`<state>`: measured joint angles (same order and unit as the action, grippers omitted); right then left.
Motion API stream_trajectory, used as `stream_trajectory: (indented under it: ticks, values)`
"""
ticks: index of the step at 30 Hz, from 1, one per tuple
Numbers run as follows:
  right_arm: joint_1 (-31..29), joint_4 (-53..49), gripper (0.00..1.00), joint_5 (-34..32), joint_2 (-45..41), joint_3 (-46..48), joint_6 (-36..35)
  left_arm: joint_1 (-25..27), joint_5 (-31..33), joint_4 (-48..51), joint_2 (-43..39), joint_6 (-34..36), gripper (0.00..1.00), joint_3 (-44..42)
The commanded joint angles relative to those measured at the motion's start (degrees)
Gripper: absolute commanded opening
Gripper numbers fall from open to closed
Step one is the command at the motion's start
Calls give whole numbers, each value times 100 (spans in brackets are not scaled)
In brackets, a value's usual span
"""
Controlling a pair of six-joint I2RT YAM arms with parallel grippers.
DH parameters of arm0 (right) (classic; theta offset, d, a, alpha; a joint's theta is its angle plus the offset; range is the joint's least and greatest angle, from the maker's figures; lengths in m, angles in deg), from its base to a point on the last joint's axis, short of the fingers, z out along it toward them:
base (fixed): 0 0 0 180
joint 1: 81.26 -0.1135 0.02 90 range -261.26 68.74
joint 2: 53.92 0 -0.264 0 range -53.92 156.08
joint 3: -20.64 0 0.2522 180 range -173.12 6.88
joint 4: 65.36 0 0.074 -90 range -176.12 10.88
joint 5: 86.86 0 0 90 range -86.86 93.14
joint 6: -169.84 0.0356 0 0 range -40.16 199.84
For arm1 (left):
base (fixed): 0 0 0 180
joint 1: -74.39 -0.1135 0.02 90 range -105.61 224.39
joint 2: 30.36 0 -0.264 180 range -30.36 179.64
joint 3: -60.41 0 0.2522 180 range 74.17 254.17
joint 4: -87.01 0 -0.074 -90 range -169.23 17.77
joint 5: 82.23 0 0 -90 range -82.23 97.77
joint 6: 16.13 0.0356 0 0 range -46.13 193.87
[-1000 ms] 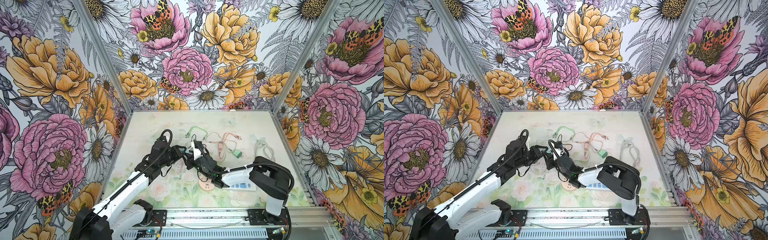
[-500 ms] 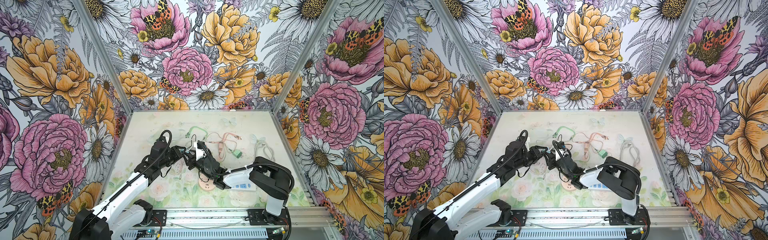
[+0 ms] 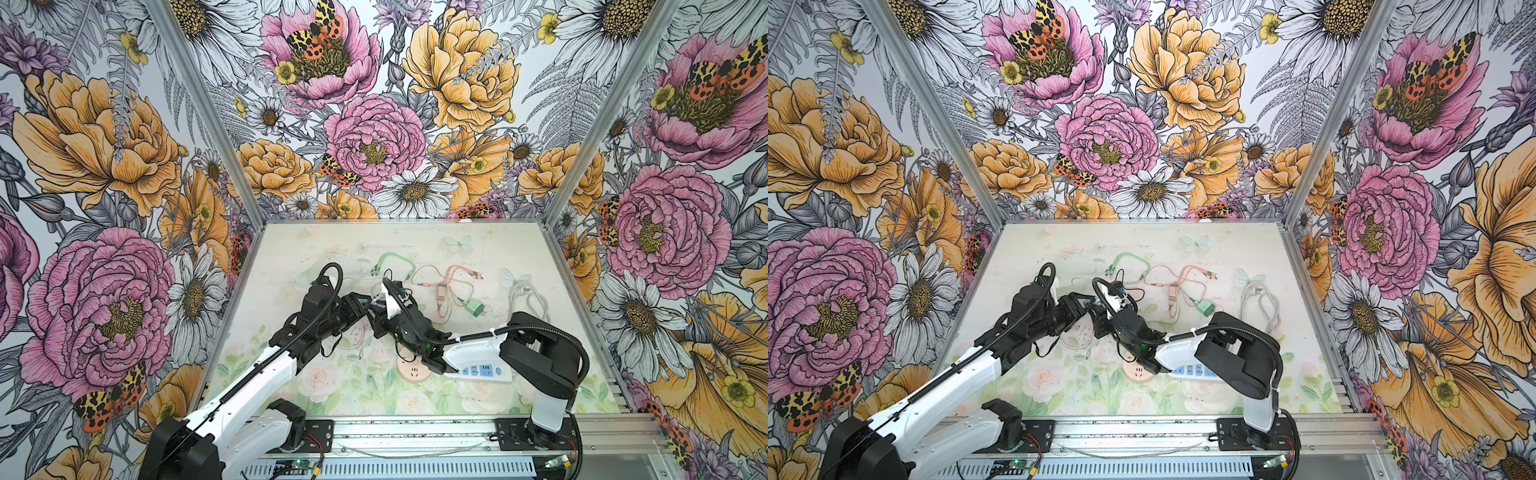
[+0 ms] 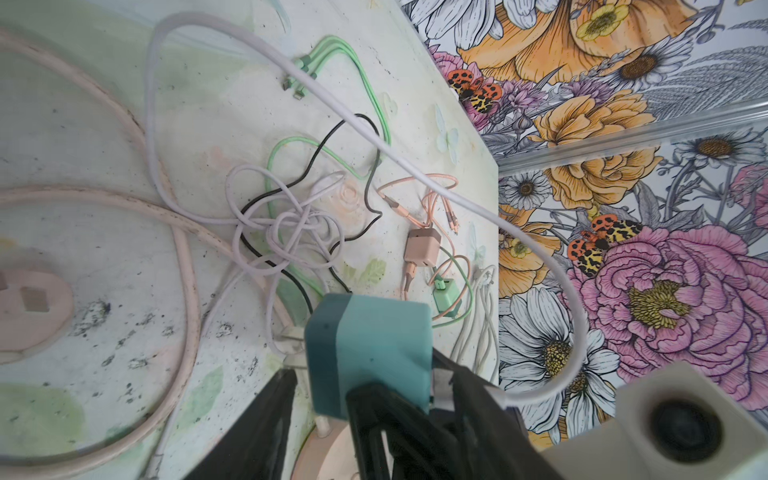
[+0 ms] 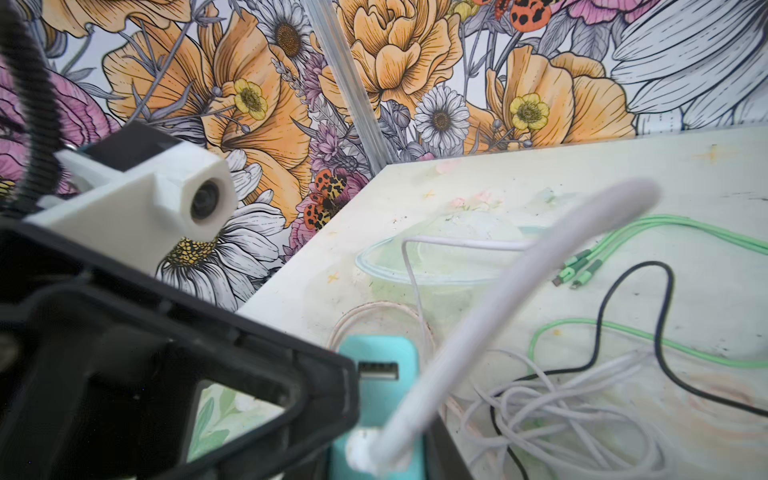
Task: Insert the plug
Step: 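Open the left gripper while the right gripper carries the charger toward the socket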
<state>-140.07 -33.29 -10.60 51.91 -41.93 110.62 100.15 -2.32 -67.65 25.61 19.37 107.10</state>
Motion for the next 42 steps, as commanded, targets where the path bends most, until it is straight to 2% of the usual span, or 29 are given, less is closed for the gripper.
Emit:
stream_trajectory:
  ticks: [1,5,8,15,20,27,34,40,42]
  values:
    - [86,-274,0,-153,-317,-10,-265,17,169,442,-306,278,67,293]
    - [177,-461,0,171,-471,35,-684,-108,235,797,-622,393,71,398]
    - [289,-782,0,704,-660,23,-1099,-264,251,1119,-855,545,71,476]
    - [354,-2611,0,1496,-1319,-218,-2274,-851,244,1760,-1251,857,71,544]
    - [373,-3198,0,1833,-1790,-32,-2684,-1120,137,1851,-1333,932,70,548]
    - [450,-3975,0,2196,-2225,63,-2831,-1164,134,1872,-1129,1089,67,652]
    - [493,-4547,0,2242,-2399,88,-2355,-1170,242,1870,-1044,1170,66,764]
    - [492,-4938,0,1694,-2397,4,-1144,-1178,375,1909,-950,1190,66,803]
    - [481,-5107,0,1229,-2446,25,-423,-1178,393,1911,-930,1196,64,803]
